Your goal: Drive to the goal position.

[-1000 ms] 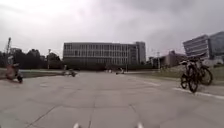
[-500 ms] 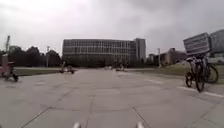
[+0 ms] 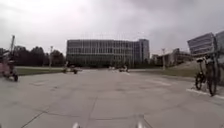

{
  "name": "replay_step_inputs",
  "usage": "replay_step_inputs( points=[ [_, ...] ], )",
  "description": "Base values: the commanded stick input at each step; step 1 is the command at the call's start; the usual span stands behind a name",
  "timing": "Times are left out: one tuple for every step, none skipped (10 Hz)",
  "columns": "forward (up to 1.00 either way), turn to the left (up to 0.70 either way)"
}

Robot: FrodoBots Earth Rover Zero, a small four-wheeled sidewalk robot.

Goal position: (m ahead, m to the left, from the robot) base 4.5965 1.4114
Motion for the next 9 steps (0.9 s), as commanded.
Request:
replay_step_inputs(
  points=[
    [0.5, 0.25],
    [0.5, 0.25],
    [0.5, 0.25],
    [0.5, 0.25],
    [0.5, 0.25],
    [0.5, 0.24],
    [0.5, 0.17],
    [0.5, 0.07],
    [0.5, 0.01]
  ],
)
